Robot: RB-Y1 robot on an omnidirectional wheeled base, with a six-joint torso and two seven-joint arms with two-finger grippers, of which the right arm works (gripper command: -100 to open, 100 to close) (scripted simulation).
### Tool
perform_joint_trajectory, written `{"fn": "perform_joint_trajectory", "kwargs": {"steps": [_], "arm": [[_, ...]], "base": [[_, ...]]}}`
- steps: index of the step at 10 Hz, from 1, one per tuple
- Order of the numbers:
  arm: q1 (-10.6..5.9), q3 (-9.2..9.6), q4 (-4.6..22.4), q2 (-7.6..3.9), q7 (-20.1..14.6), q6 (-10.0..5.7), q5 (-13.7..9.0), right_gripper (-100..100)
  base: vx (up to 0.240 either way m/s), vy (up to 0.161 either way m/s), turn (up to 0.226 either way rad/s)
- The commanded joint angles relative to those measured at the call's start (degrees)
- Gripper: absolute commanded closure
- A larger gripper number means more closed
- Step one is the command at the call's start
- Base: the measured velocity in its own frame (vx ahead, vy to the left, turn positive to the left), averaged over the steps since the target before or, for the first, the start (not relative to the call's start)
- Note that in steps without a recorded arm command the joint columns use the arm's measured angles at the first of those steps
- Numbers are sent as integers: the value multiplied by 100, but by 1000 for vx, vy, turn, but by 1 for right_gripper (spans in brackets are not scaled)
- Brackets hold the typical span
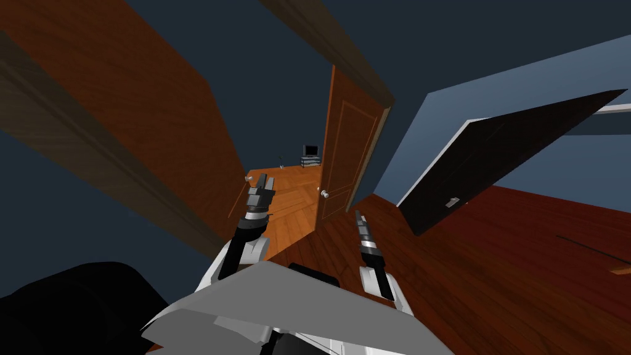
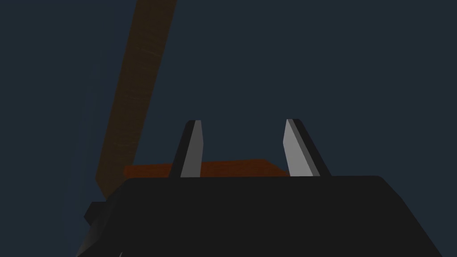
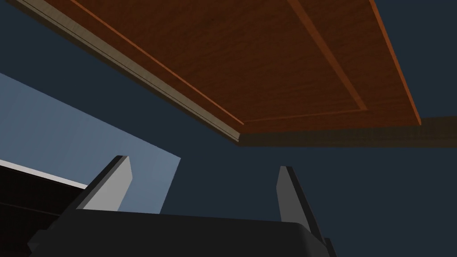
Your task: Push the door open
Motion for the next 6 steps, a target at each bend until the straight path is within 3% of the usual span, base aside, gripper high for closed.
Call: {"fn": "perform_joint_trajectory", "kwargs": {"steps": [1, 5, 6], "arm": [[-122, 44, 286, -26, 286, -122, 45, -100], [-412, 119, 979, -83, 850, -343, 130, -100], [-412, 119, 1052, -83, 868, -343, 130, -100]], "base": [[70, -47, 126], [62, -48, 122], [46, -41, 72]]}}
